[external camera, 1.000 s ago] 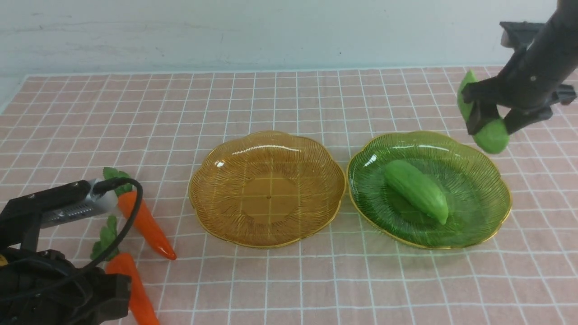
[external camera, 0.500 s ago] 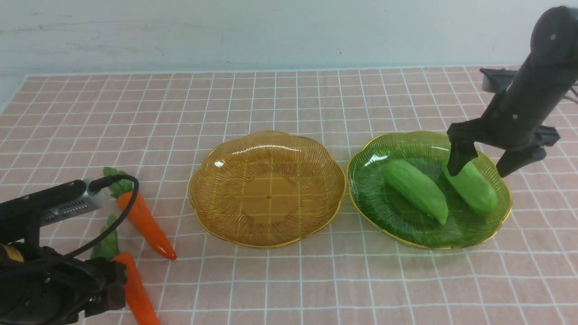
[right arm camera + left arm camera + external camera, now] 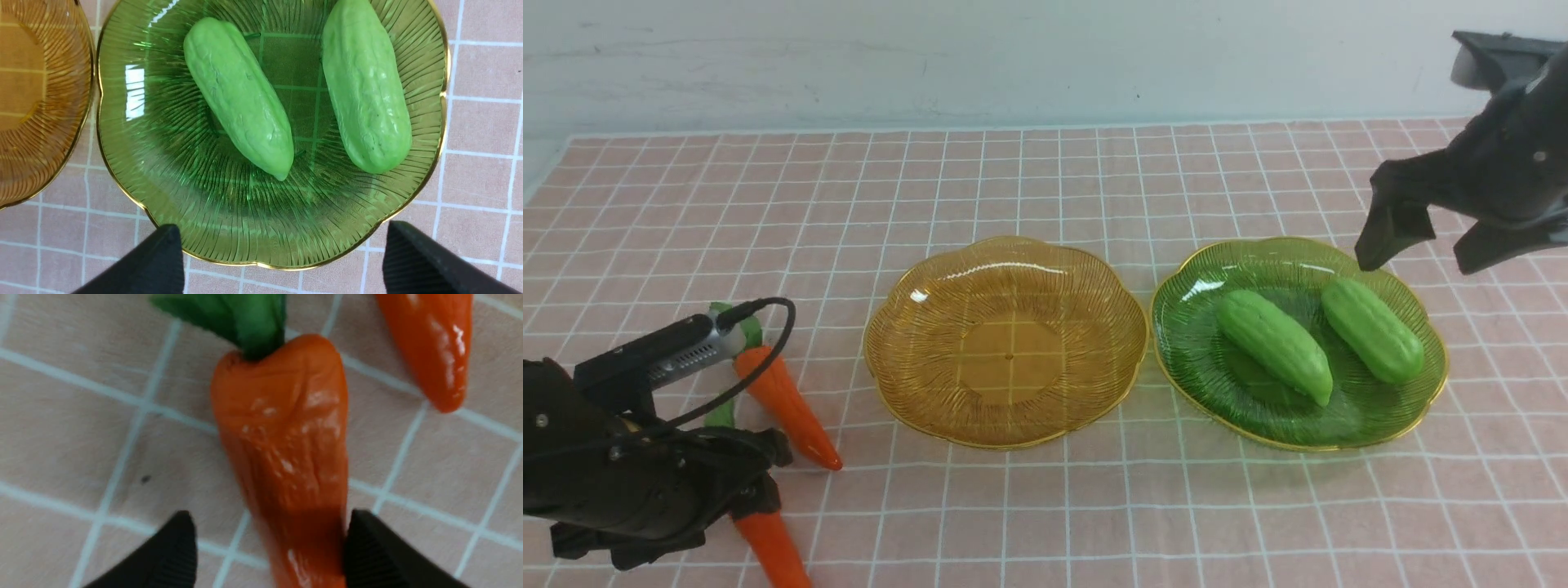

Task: Put different types of vegetables on the plate.

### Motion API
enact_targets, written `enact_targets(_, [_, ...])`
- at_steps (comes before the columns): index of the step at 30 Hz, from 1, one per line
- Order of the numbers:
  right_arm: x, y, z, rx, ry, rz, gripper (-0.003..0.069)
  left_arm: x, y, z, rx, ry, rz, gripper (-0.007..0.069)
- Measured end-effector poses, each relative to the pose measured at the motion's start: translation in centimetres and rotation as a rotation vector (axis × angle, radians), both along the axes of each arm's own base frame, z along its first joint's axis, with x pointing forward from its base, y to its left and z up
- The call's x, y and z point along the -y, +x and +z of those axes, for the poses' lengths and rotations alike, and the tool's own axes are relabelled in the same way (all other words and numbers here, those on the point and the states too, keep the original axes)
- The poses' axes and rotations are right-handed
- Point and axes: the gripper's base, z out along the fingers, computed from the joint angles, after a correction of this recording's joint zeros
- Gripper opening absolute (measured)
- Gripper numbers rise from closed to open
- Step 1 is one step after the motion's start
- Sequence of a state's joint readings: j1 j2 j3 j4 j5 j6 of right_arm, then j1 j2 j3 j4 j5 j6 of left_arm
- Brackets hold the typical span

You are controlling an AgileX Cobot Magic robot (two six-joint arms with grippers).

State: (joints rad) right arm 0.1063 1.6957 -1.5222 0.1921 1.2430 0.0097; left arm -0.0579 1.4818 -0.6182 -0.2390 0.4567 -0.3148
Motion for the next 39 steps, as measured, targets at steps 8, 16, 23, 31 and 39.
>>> enact_targets(8, [0.0,0.0,0.0,0.000,-0.001,0.000,0.0531,-0.1,0.8,-0.1,0.017,0.029,-0.029,0.0180])
enact_targets(16, [0.1,-0.7,1.2,0.032,0.003,0.000,0.0478,0.6,2.6,5.0,0.038,0.011,-0.130,0.0175])
enact_targets(23, [0.0,-0.8,1.4,0.037,0.017,-0.002,0.0462,5.2,7.1,9.5,0.215,-0.045,-0.311,0.0176])
enact_targets(31, [0.0,-0.8,1.4,0.038,0.010,0.000,0.0461,9.6,13.3,7.8,0.225,-0.136,-0.328,0.0249])
enact_targets(39, [0.1,-0.9,1.0,0.025,0.002,0.000,0.0460,7.5,16.1,7.9,0.190,-0.149,-0.275,0.0507])
